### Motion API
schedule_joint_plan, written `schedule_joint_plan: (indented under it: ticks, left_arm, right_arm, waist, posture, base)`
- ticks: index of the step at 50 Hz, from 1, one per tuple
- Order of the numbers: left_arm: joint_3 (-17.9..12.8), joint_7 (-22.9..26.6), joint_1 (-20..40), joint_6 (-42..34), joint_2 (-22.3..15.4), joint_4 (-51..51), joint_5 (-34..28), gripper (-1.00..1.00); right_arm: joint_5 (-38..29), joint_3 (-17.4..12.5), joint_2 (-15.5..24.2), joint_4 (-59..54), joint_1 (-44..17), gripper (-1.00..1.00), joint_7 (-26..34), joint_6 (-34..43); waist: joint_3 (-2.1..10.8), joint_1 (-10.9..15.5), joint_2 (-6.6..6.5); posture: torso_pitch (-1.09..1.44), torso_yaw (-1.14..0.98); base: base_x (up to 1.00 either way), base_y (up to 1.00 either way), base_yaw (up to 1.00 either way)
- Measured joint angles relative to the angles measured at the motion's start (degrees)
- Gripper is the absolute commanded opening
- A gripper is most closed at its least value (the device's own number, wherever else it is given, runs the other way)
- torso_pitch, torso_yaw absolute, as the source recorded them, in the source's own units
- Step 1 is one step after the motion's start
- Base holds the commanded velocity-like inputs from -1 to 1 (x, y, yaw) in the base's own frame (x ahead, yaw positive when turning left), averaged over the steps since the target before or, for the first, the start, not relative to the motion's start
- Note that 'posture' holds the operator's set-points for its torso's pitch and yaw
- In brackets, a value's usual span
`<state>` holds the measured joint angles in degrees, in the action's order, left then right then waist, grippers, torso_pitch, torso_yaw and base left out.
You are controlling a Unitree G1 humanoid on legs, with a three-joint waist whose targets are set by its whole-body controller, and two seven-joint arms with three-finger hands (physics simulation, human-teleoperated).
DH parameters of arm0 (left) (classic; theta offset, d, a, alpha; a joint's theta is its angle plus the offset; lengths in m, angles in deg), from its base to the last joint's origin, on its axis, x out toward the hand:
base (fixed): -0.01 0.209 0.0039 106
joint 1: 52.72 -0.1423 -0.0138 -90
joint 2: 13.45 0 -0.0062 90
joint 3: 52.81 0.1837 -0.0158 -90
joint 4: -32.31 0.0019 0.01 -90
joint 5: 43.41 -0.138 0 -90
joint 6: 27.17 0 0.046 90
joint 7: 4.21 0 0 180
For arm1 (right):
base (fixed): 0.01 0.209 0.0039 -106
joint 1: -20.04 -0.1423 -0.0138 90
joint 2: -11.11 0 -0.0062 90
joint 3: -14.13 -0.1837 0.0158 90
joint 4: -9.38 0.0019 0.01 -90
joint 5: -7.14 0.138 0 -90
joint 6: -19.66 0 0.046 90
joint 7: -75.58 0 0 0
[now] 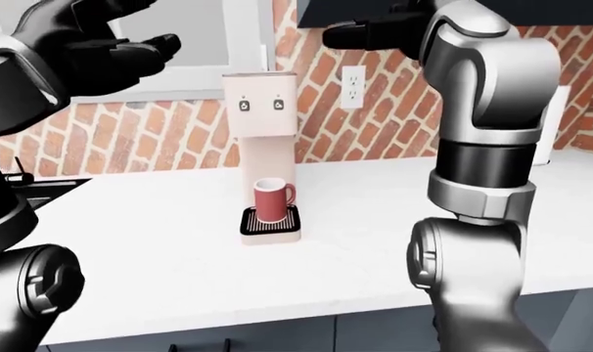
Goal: Press the button on the coffee machine to serve coffee.
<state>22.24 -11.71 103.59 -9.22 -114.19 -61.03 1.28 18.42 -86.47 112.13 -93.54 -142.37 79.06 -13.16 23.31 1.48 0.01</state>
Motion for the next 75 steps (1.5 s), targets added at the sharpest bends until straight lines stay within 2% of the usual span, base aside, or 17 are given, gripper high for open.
schedule_joint_plan:
  ticks: [7, 15, 31, 37, 46, 52, 67, 75]
  left_arm:
    - [-1.6, -5.0, -1.0, -2.5, 0.0, -4.0, 6.3, 1.0]
    - [-1.8, -10.7, -2.8, -4.1, -1.3, -7.6, 16.3, 1.0]
    - [0.6, -21.2, -7.7, -0.6, -6.4, -14.8, 39.0, 1.0]
    - [2.2, -23.8, -9.2, 1.8, -8.2, -17.3, 45.0, 1.0]
    - [3.0, -26.0, -9.0, 3.7, -9.5, -18.0, 49.1, 1.0]
    - [3.7, -25.6, -9.2, 3.9, -9.3, -17.8, 49.9, 1.0]
    - [2.8, -25.3, -12.5, 5.1, -10.2, -20.3, 52.3, 1.0]
    - [2.9, -27.6, -14.2, 5.9, -11.5, -22.9, 56.8, 1.0]
  right_arm:
    - [0.2, -0.2, 0.2, 0.3, 0.7, 1.0, 0.0, 0.1]
    - [0.1, 0.2, -0.7, -0.5, 0.9, 1.0, -0.3, -0.8]
    - [0.5, -0.2, -0.7, 1.1, 2.5, 1.0, -0.6, -0.2]
    - [0.7, -0.1, -0.7, 1.3, 2.5, 1.0, -0.7, -0.2]
    - [0.5, 0.2, -0.8, 0.0, 1.8, 1.0, -0.6, -0.7]
    - [0.5, -0.1, -0.8, 0.6, 2.1, 1.0, -0.6, -0.6]
    - [0.8, -0.2, -1.3, 1.9, 3.8, 1.0, -1.2, -0.7]
    - [1.0, -0.1, -1.7, 1.1, 4.5, 1.0, -1.4, -1.0]
  waist:
    - [0.05, 0.0, -0.15]
    - [0.08, 0.0, -0.44]
    - [0.01, 0.3, -0.76]
    - [0.08, 0.4, -0.91]
    - [0.12, 0.6, -1.06]
    - [0.19, 0.6, -1.02]
    - [0.4, 0.6, -1.23]
    - [0.34, 0.6, -1.3]
  posture:
    - [-0.73, 0.0]
    - [-0.73, 0.0]
    - [-0.73, 0.0]
    - [-0.73, 0.0]
    - [-0.73, 0.0]
    - [-0.73, 0.0]
    - [-0.73, 0.0]
    - [-0.73, 0.0]
  base:
    - [0.0, 0.0, 0.0]
    - [0.0, 0.0, 0.0]
    - [0.0, 0.0, 0.0]
    - [0.0, 0.0, 0.0]
    - [0.0, 0.0, 0.0]
    - [0.0, 0.0, 0.0]
    - [0.0, 0.0, 0.0]
    - [0.0, 0.0, 0.0]
